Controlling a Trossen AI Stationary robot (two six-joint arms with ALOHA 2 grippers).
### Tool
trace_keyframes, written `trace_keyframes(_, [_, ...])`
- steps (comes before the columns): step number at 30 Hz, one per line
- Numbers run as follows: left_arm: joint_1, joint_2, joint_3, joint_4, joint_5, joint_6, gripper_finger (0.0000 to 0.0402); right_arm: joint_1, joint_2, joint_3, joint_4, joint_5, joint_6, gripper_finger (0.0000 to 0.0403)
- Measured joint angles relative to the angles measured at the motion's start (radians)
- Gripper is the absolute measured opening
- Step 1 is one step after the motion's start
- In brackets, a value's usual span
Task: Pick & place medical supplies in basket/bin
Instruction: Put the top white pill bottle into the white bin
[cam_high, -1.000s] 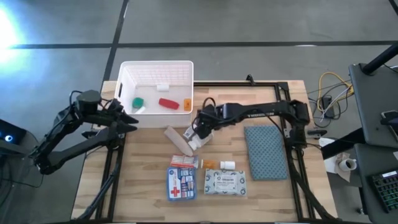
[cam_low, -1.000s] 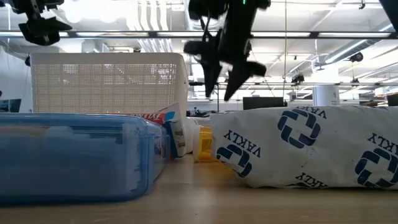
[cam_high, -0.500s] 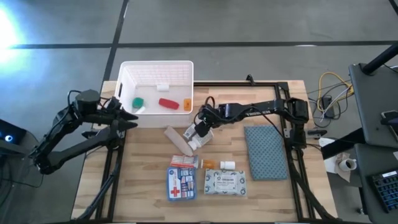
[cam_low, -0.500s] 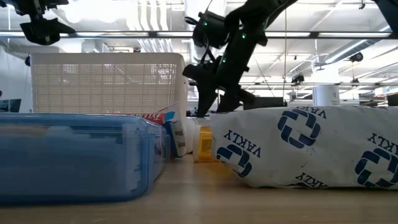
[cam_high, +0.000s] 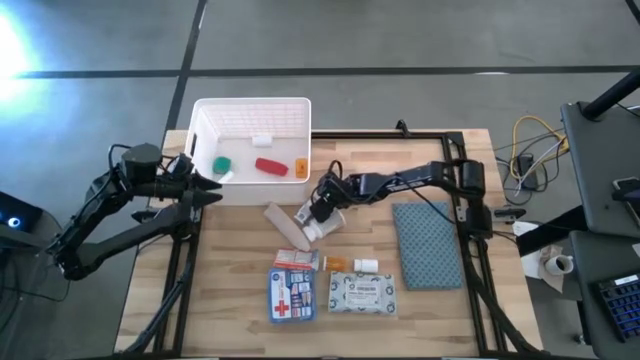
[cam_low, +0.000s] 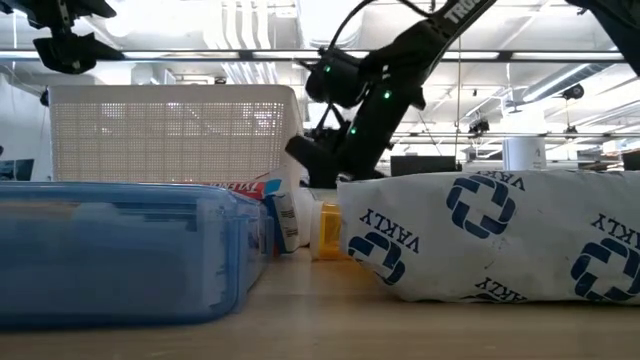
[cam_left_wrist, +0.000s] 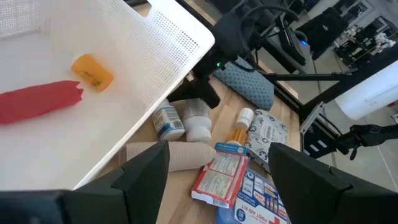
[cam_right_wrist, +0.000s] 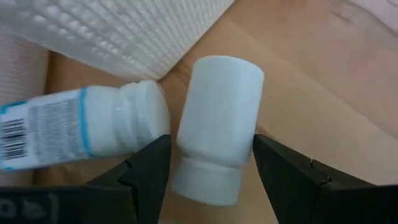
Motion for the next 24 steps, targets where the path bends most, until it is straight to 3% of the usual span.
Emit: trace_keyframes(24, [0.0,0.0,-0.006,-0.003,-0.002,0.008,0.0253,-0.011,0.078,0.03,0.025,0.036,-0.071,0.0206])
